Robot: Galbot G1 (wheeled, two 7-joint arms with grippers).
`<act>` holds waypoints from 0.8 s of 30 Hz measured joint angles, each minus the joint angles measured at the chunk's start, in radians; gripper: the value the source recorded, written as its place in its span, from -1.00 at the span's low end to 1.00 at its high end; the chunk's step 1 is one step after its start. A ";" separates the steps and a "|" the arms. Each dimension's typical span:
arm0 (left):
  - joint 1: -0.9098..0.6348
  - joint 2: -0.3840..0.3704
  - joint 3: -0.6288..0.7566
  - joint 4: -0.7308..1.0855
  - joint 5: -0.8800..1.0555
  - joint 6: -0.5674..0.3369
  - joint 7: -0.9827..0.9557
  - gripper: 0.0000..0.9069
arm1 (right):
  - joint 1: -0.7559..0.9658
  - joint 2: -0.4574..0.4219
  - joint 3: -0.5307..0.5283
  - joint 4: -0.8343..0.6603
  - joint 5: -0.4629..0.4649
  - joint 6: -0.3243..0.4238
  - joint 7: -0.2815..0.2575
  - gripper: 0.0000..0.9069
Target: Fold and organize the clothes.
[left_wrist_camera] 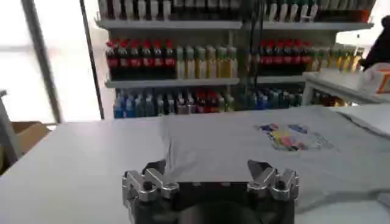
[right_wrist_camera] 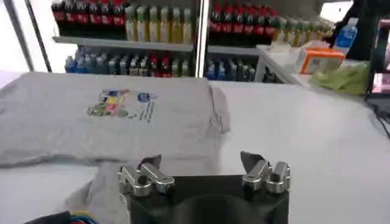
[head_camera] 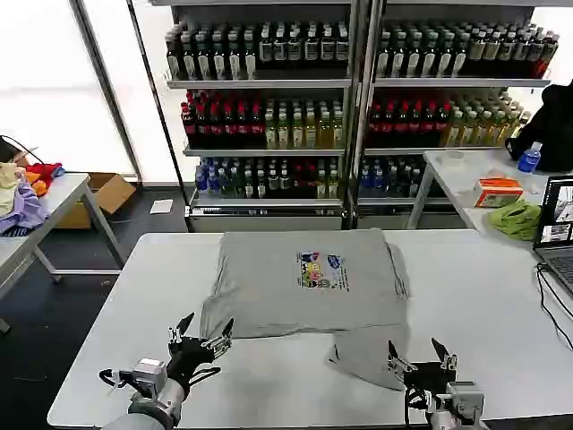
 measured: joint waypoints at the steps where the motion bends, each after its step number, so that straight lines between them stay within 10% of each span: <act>1: 0.000 0.003 0.002 0.004 -0.002 0.003 0.001 1.00 | -0.001 0.003 -0.002 -0.002 -0.001 0.000 0.001 1.00; 24: -0.087 0.026 0.017 0.147 -0.031 0.028 0.007 1.00 | 0.005 0.080 -0.050 -0.078 -0.017 -0.004 0.015 1.00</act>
